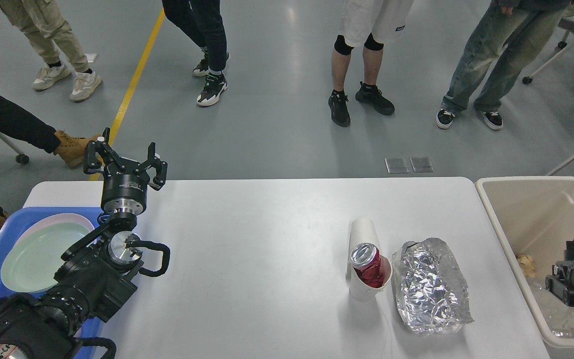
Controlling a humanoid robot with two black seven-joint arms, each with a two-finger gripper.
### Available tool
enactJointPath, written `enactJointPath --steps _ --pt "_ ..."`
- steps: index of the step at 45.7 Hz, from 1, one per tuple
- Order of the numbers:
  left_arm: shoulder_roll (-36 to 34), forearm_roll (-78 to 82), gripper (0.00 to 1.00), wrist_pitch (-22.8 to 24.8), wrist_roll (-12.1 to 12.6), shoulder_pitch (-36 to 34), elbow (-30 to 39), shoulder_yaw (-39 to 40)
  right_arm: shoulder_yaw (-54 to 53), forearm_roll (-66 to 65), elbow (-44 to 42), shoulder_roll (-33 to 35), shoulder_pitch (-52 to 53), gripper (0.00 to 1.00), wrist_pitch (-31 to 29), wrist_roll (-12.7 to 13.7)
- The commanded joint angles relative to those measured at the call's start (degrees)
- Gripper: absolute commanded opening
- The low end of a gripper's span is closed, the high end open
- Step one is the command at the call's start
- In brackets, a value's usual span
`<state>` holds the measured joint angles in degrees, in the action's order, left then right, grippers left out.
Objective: Tidy desktop
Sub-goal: 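Raise the right gripper out of the bin and back over the table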
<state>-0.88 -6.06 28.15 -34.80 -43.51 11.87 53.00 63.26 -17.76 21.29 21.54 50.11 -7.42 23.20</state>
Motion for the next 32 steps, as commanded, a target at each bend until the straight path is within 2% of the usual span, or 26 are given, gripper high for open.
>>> enactJointPath --steps 1,12,18,26,32 --pt "0.00 0.00 0.96 -0.02 0.00 0.00 0.00 0.00 -0.51 0.01 0.07 -0.01 -0.27 1.00 -0.05 0.09" --pt "0.00 0.00 0.96 -0.02 0.00 0.00 0.00 0.00 -2.61 0.45 1.21 0.08 0.16 1.00 -1.01 0.17" --pt "0.00 0.00 0.96 0.07 0.00 0.00 0.00 0.00 -3.32 0.54 5.59 2.09 7.53 1.00 -3.47 0.35" --pt "0.00 0.00 0.96 0.07 0.00 0.00 0.00 0.00 -1.92 0.71 19.48 11.23 28.09 1.00 -15.32 0.35" --pt "0.00 0.00 0.96 -0.02 0.00 0.00 0.00 0.00 4.67 0.98 24.50 11.59 43.29 1.00 -26.13 0.26"
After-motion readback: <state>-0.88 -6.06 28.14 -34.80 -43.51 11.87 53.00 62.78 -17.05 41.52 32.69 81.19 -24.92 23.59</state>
